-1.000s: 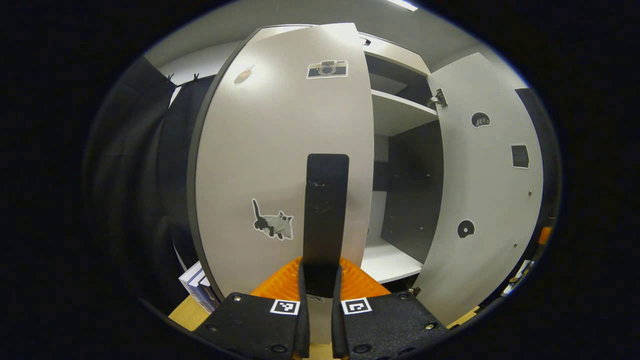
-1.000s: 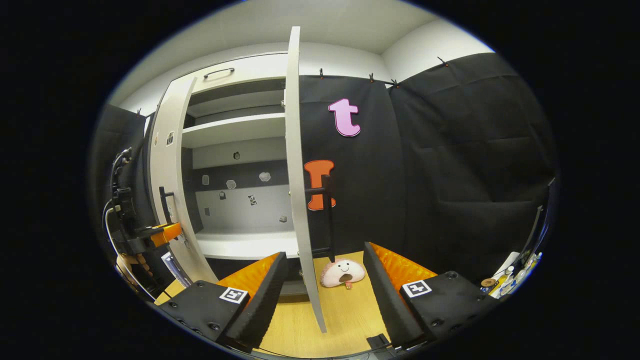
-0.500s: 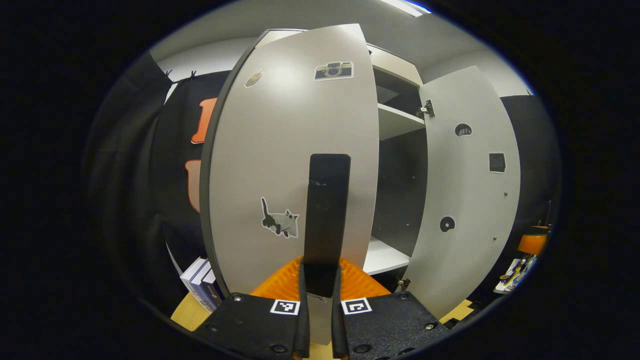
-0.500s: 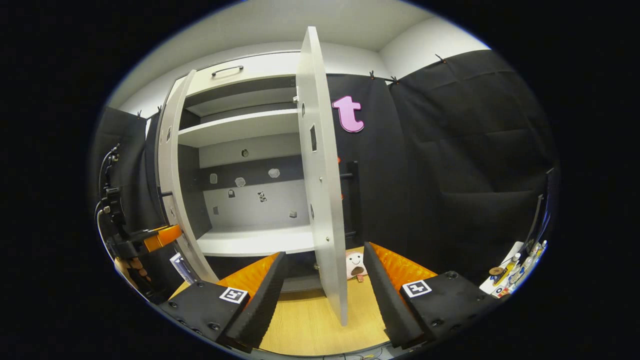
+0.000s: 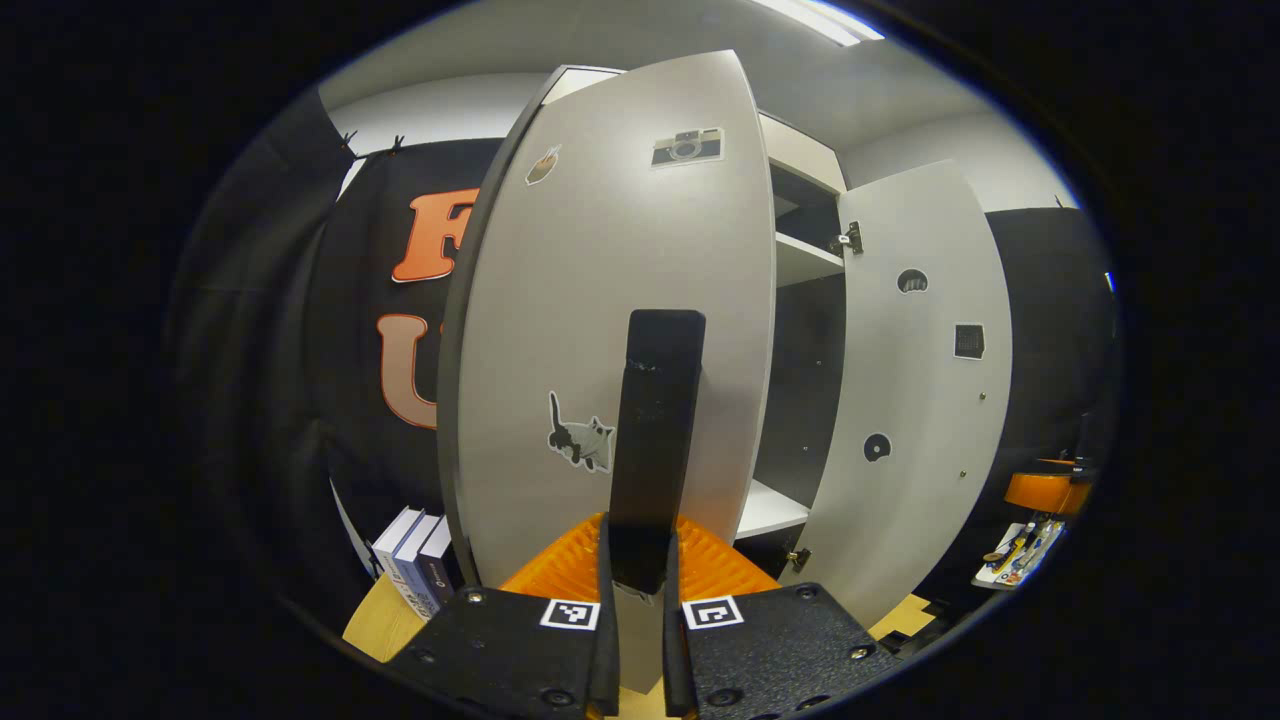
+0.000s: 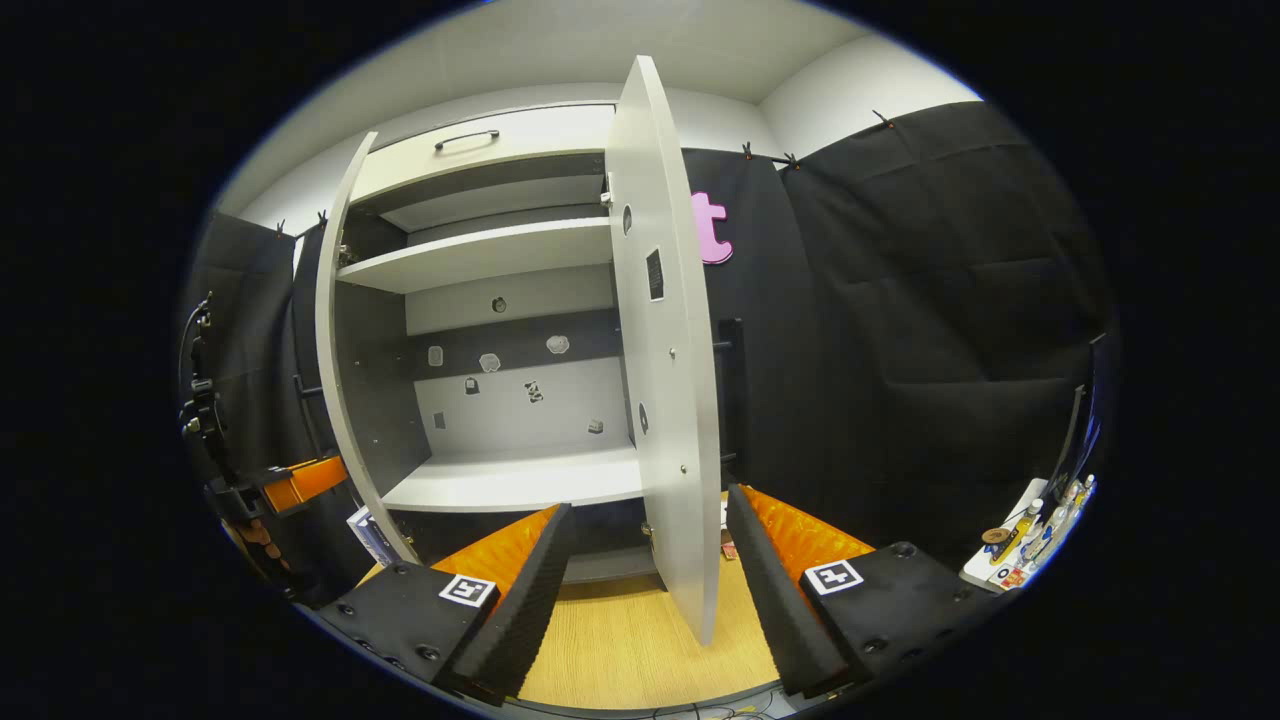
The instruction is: Open the right door of the double-door shoe cabinet with the right hand, and open the left door with the left hand.
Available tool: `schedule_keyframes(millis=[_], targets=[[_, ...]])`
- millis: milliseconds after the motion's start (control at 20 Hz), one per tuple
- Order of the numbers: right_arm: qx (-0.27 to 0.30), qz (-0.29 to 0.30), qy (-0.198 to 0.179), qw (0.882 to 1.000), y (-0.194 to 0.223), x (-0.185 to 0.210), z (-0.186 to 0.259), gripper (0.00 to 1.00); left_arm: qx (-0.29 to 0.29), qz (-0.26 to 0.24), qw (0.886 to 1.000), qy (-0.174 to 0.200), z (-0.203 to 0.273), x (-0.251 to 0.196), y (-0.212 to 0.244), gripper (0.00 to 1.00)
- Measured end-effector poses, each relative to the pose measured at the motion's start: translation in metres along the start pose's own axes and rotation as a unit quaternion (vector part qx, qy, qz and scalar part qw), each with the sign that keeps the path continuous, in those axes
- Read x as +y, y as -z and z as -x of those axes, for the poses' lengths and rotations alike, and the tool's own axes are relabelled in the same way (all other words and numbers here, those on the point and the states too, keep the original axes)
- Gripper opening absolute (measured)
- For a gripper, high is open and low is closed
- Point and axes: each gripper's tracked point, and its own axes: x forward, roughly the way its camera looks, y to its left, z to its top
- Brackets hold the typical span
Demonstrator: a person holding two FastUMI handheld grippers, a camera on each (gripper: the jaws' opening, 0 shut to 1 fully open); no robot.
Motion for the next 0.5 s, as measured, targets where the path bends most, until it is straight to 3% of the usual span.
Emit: schedule_keyframes(millis=[500], targets=[[0.004, 0.001, -0.006, 1.0, 0.005, 0.016, 0.003, 0.97, -0.003, 0.0, 1.0, 0.03, 0.019, 0.015, -0.003, 0.16]])
